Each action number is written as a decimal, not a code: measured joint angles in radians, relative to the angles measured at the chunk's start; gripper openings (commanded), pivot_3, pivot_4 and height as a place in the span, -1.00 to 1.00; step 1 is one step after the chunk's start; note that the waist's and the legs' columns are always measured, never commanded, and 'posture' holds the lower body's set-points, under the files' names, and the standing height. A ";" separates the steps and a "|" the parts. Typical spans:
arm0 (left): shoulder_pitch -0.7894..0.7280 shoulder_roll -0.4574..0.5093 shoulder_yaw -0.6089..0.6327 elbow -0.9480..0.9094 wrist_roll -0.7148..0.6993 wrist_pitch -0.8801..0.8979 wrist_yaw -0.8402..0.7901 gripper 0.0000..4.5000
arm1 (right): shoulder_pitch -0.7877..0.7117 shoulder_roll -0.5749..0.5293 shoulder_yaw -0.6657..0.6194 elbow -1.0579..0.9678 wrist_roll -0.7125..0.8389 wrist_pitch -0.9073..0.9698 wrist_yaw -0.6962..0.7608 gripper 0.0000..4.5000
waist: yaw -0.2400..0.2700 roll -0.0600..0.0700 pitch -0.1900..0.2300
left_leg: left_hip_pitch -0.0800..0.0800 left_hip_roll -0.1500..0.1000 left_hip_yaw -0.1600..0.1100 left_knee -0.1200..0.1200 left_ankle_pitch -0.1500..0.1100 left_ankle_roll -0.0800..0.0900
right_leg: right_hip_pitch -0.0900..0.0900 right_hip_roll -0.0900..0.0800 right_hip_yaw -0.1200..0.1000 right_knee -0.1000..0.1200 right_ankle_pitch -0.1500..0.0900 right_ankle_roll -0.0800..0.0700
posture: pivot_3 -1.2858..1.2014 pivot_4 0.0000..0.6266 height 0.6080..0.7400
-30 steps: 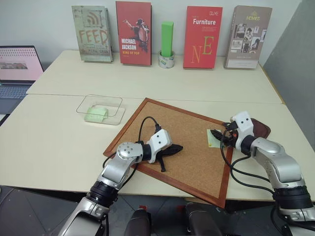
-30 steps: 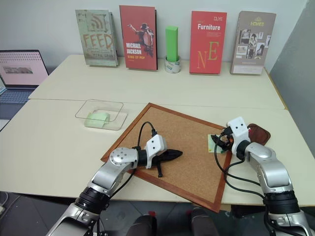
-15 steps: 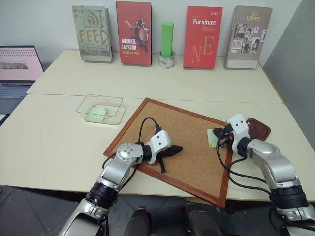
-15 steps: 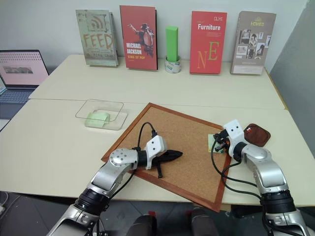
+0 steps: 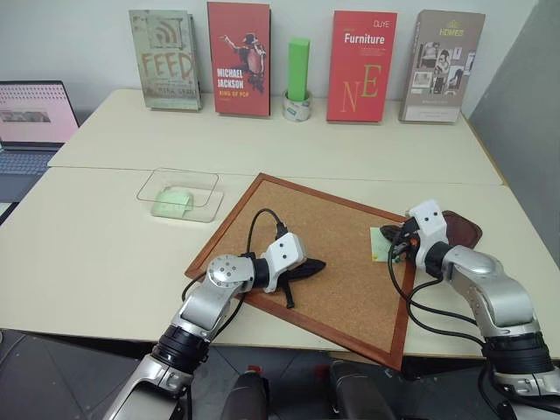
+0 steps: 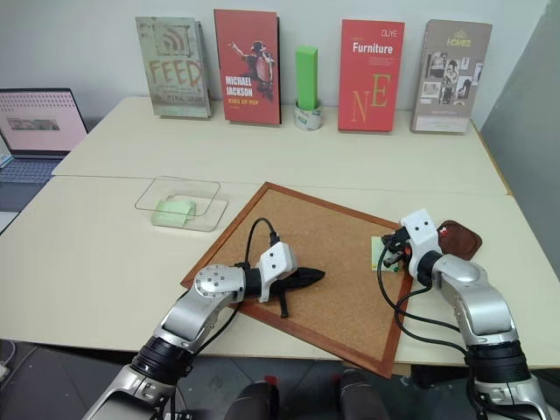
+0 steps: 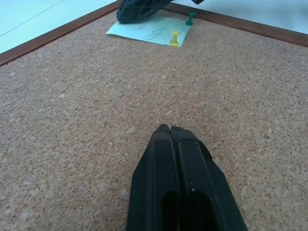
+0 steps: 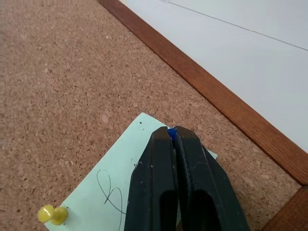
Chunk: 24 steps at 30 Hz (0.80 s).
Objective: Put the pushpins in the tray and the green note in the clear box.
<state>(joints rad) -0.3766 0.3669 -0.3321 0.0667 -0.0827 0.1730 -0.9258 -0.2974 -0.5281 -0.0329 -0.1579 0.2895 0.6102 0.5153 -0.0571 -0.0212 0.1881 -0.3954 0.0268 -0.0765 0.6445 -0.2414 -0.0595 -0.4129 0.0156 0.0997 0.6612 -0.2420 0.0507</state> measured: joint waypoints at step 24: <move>0.001 0.004 -0.005 0.002 0.012 -0.006 0.001 -1.00 | 0.167 -0.151 -0.165 -0.051 -0.165 0.010 -0.135 -0.97 | -0.002 0.002 -0.001 | 0.003 0.000 0.001 0.000 0.000 0.000 | 0.002 0.000 0.001 -0.001 -0.003 -0.005 | 0.03 -0.52 1.00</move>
<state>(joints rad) -0.3753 0.3710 -0.3370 0.0685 -0.0710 0.1666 -0.9246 -0.1301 -0.6788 -0.1982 -0.2086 0.1240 0.6207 0.3807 -0.0587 -0.0197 0.1871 -0.3920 0.0269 -0.0755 0.6444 -0.2414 -0.0594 -0.4105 0.0155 0.1010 0.6597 -0.2449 0.0459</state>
